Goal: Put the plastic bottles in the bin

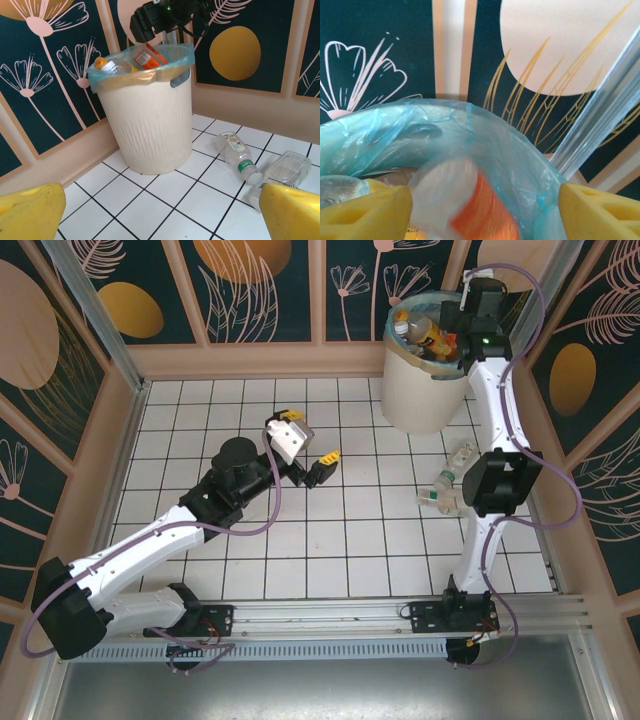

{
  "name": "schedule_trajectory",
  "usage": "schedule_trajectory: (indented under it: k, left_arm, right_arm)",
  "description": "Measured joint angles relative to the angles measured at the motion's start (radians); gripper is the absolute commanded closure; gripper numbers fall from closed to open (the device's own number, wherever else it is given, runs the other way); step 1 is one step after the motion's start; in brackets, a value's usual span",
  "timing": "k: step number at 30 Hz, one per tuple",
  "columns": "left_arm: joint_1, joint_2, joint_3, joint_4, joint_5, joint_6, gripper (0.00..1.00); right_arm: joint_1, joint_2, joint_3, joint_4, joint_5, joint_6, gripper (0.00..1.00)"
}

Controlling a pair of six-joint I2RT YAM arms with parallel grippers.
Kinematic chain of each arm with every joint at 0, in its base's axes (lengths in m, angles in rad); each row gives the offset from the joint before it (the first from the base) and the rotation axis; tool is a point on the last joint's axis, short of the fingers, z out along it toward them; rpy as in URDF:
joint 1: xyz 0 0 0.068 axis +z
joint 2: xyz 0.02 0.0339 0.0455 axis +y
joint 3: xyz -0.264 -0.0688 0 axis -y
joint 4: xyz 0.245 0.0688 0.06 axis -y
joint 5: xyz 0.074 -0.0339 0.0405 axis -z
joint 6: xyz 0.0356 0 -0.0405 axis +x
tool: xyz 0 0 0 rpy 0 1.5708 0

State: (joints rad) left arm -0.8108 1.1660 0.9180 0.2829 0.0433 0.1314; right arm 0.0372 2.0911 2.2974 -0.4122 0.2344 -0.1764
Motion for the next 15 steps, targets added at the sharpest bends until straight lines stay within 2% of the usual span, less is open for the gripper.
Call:
schedule_trajectory:
  k: [7,15]
  left_arm:
    - [0.000,0.001,-0.001,-0.008,0.000,0.005,0.01]
    - [0.000,0.012,-0.002,-0.019,0.000,0.008,0.01]
  right_arm:
    - [-0.017,0.066,0.038,-0.008,-0.054,0.010,0.50]
    - [-0.039,0.117,0.072,-0.007,-0.138,0.037,0.54]
